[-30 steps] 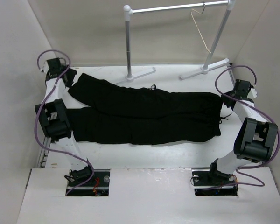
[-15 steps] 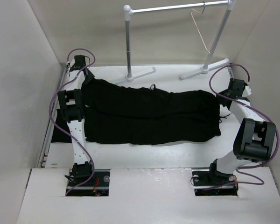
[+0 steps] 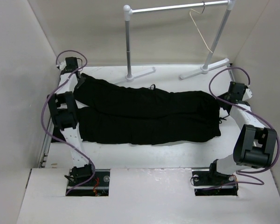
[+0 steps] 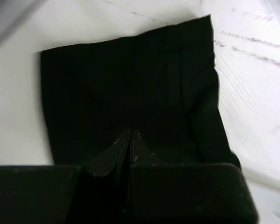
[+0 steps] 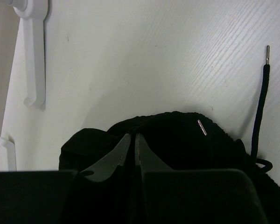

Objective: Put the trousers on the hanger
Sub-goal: Flatten out the trousers at the center of the board.

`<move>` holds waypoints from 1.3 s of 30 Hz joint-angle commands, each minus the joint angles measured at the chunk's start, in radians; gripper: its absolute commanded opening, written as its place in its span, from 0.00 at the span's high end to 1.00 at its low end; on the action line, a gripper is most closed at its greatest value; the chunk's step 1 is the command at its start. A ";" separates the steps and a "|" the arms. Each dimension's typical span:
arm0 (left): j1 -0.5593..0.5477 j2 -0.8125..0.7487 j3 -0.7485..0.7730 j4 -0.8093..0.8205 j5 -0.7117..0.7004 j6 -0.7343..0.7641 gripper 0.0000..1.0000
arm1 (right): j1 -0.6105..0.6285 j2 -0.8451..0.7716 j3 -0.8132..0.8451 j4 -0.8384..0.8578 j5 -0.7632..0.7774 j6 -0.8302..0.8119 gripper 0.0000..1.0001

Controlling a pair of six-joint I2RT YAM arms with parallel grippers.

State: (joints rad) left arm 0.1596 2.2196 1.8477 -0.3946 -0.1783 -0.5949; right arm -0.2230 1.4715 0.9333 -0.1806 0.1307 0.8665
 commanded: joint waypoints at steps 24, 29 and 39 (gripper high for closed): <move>-0.047 0.110 0.269 -0.070 0.040 0.038 0.59 | 0.049 -0.048 -0.016 0.064 -0.060 -0.050 0.87; -0.048 0.218 0.369 -0.098 0.030 0.038 0.59 | 0.098 -0.033 -0.045 0.073 -0.063 -0.050 0.87; -0.016 0.253 0.297 -0.104 0.037 0.038 0.87 | 0.084 -0.027 -0.025 0.081 -0.069 -0.044 0.87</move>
State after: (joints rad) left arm 0.1162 2.5004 2.1860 -0.4725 -0.1352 -0.5694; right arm -0.1310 1.4475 0.8772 -0.1467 0.0711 0.8288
